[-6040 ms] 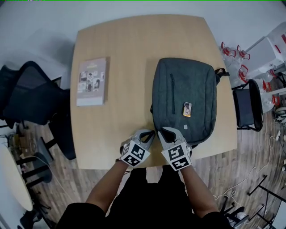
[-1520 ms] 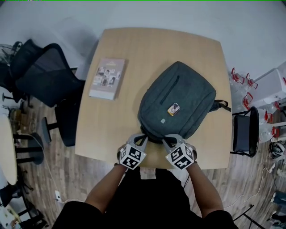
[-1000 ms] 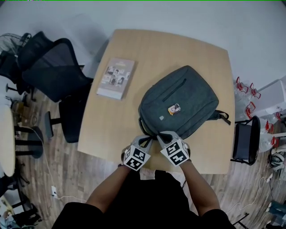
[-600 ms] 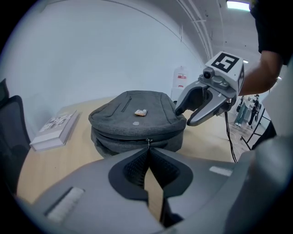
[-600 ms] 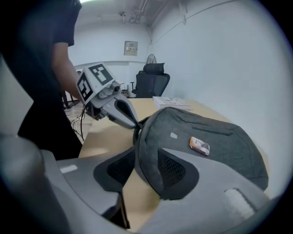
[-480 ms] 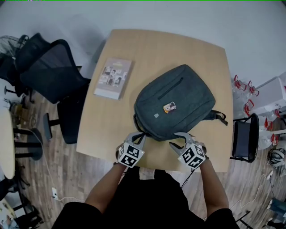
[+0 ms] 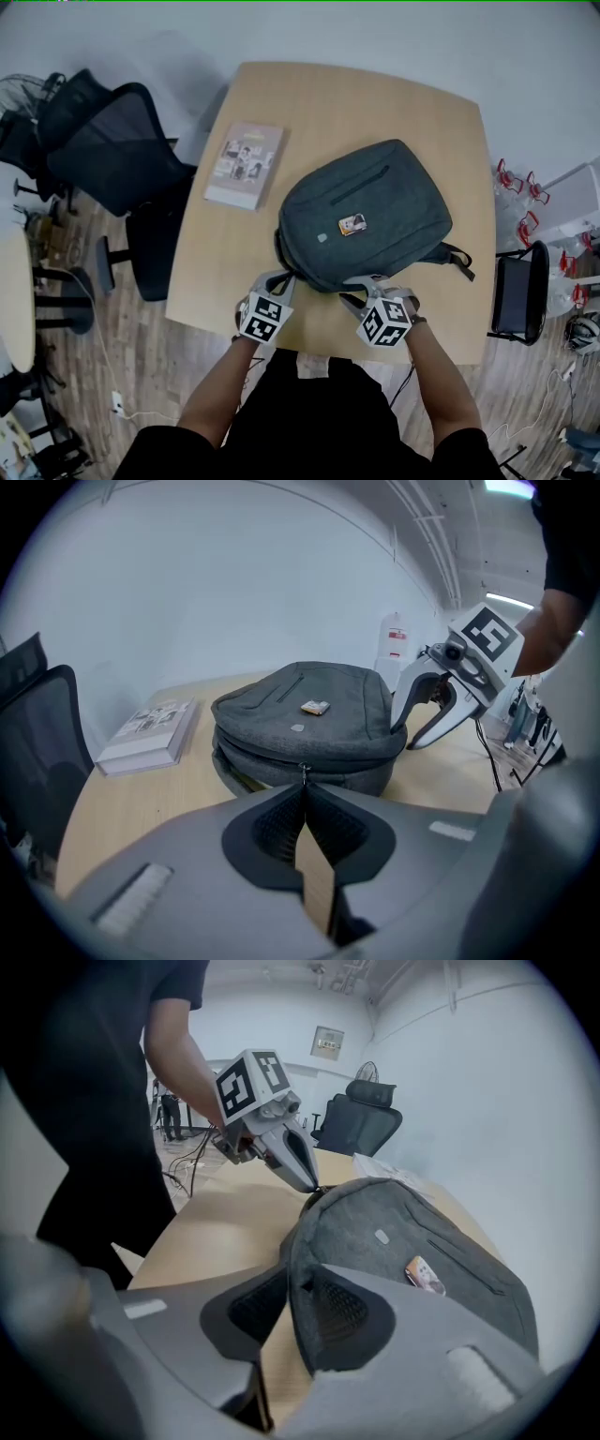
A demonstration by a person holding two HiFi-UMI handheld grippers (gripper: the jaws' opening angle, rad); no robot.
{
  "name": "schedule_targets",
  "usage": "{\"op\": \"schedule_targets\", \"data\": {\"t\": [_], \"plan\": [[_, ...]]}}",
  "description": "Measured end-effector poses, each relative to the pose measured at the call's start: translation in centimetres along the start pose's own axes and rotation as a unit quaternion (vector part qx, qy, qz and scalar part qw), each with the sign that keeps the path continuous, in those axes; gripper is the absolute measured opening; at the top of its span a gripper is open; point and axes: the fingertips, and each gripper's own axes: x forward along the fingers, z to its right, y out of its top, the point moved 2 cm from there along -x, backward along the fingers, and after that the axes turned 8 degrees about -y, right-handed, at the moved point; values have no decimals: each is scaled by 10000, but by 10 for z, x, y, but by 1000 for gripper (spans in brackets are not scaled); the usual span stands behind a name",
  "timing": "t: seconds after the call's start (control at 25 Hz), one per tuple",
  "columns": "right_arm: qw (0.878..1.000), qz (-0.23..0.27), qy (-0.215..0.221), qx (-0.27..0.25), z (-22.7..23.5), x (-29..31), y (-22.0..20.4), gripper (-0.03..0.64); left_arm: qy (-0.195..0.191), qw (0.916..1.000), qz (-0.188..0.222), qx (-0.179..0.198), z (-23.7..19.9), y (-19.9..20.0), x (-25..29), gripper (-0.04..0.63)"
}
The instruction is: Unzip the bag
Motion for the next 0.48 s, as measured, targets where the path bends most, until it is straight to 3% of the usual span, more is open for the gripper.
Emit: {"op": "schedule_targets", "data": {"t": [0.04, 0.24, 0.36, 0.48], "plan": [[9999, 11, -8, 120, 0, 2, 2, 70, 10, 10000, 12, -48, 1, 0, 0, 26], [9911, 271, -107, 1298, 17, 1, 12, 44, 34, 10000, -26, 70, 4, -1, -5, 27], [9871, 327, -170, 1560, 22, 10, 23, 41, -118, 9995, -88, 287, 19, -1, -5, 28], [9847, 366, -174, 1692, 27, 18, 34, 40, -237, 9994, -42, 240, 36, 1, -1, 28]]}}
